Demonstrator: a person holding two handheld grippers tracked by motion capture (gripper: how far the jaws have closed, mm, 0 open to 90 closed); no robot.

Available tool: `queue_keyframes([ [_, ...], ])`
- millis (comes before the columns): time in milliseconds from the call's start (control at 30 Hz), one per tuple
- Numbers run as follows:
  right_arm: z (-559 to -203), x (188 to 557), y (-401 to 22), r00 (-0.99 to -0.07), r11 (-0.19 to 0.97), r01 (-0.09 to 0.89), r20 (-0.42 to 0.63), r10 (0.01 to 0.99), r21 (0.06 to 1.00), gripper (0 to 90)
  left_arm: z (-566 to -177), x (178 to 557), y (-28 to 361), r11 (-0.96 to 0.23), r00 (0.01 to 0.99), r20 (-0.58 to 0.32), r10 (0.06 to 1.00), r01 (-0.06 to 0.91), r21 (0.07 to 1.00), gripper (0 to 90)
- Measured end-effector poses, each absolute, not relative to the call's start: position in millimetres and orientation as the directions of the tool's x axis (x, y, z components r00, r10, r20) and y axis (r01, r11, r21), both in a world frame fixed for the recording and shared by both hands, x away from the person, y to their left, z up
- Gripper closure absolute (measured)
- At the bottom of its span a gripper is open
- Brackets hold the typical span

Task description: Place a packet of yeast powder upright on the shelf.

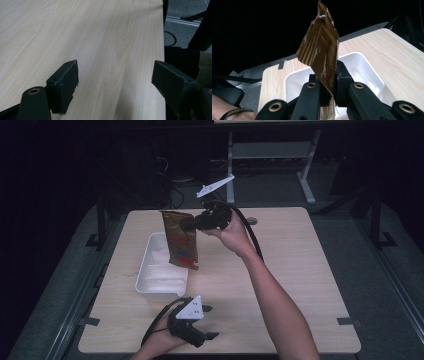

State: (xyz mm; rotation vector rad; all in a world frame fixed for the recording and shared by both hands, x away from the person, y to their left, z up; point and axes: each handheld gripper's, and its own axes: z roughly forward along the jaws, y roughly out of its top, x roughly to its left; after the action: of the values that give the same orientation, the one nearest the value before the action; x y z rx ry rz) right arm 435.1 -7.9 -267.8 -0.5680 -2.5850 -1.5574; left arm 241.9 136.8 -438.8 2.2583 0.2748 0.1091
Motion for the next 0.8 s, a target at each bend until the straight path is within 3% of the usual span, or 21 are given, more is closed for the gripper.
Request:
queue_keyframes([
  [800,-281,432,45,-0.948,0.46,0.316,0.262,0.179,0.83,83.9,-438,240,137,-0.624,0.975,-0.011,0.221,0.15,0.766,20.9],
])
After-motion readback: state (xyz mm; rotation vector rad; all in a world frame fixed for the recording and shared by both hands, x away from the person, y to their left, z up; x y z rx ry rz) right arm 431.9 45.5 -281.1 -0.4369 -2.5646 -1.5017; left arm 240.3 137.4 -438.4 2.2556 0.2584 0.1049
